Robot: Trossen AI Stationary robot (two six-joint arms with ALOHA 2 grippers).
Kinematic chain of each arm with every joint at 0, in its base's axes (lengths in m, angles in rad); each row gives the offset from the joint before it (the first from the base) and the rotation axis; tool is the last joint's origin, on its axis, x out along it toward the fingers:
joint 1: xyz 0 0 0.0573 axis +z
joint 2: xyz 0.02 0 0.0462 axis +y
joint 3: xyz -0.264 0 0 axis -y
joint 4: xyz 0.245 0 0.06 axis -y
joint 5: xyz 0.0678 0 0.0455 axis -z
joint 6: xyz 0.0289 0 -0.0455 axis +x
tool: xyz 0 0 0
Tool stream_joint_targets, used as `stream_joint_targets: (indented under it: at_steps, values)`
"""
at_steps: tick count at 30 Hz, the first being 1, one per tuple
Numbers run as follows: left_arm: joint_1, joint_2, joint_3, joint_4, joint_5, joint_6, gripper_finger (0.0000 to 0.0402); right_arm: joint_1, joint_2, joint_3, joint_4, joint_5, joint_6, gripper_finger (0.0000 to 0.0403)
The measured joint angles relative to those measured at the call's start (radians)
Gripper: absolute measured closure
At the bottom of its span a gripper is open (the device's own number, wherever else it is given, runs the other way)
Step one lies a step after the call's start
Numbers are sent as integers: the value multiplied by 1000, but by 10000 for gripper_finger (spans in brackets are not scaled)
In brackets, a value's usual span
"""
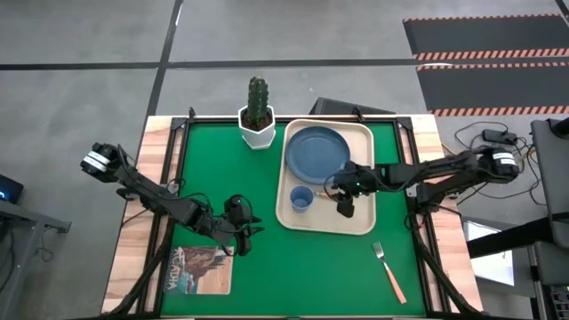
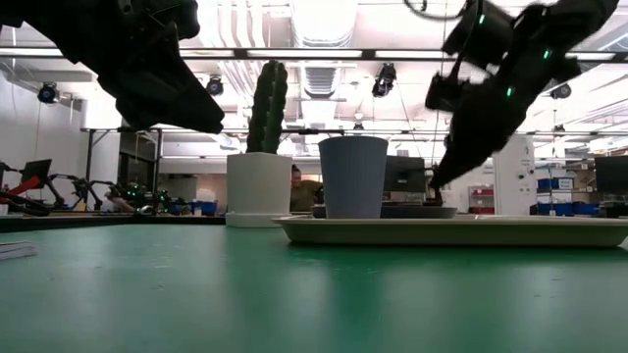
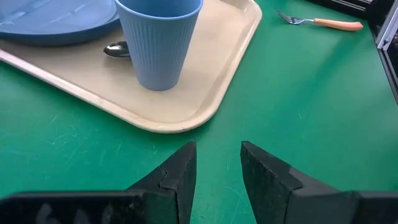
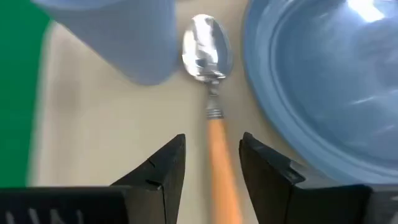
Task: Pick and place plate/cup/fork/spoon on tray
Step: Put the light orange fork on the white serving tray at the top of the blue plate
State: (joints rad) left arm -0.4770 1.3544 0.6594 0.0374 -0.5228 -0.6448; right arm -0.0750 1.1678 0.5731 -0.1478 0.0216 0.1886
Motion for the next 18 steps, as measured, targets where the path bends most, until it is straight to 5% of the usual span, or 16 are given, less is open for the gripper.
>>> stream_joint_targets:
  at_steps: [9,18]
  values:
    - [0,0,-1,11,-2,-4,295,244,-134,83,-140,-104,454,271]
    - [-1,0,-1,17,-2,-5,295,622,-53,126,-296,-140,1077,280]
